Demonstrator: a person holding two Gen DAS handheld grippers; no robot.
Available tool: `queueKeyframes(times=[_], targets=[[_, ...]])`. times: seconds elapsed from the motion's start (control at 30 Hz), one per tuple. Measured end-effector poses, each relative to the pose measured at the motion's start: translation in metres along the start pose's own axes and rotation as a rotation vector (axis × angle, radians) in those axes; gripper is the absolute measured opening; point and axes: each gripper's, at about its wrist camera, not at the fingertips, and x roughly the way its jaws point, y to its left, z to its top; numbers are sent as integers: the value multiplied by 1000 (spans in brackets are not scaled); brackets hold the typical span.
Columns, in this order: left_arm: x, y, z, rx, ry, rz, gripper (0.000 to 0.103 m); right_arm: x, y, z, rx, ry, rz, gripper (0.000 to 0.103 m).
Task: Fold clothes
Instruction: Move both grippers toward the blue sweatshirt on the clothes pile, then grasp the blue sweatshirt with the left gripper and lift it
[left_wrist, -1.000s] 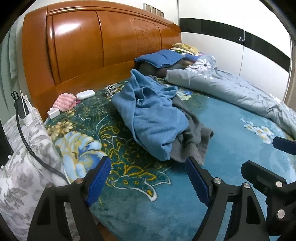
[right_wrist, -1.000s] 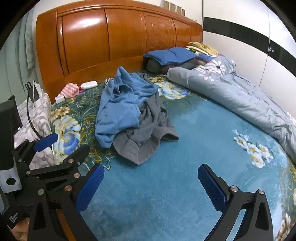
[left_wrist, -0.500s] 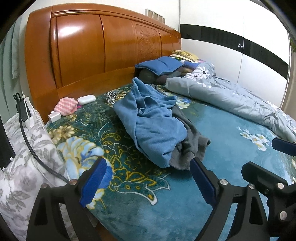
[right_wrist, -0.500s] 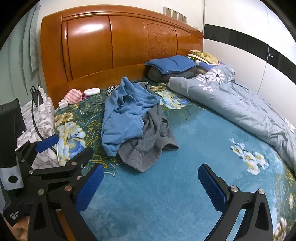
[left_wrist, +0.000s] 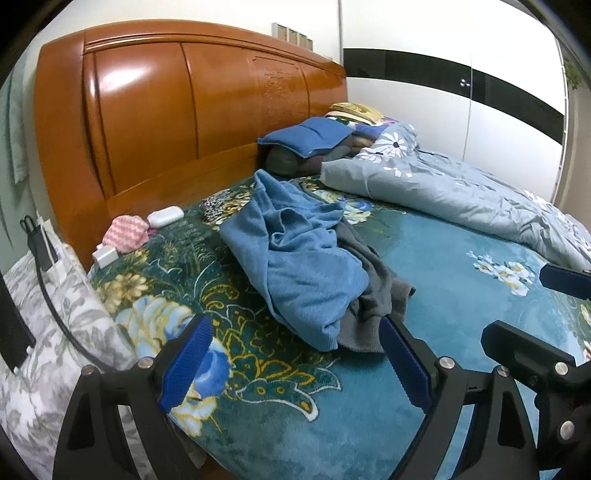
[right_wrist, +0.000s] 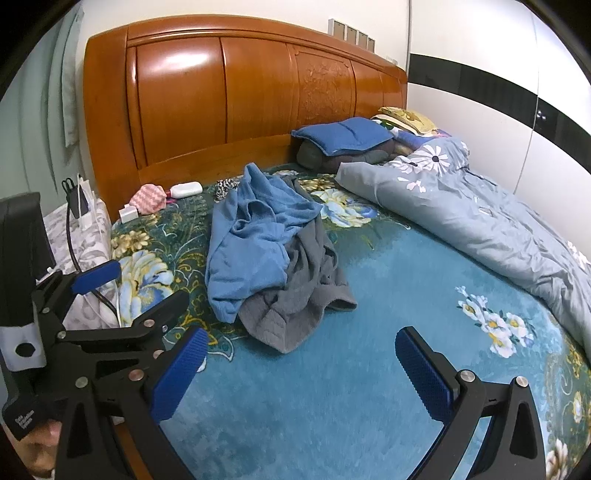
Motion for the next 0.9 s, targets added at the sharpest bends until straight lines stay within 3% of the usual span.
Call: queueKeyframes(times=[0.33,0.73,0.9], targets=[[25,12,17,-11,62,-81,92,3,-8,12,25,-12,13,103],[117,55,39,-161,156,-54,92,28,-44,-13,71,62,-15,103],[160,65,42,-205,217,-27,83,34,-53,-26,64,87,-24,103]])
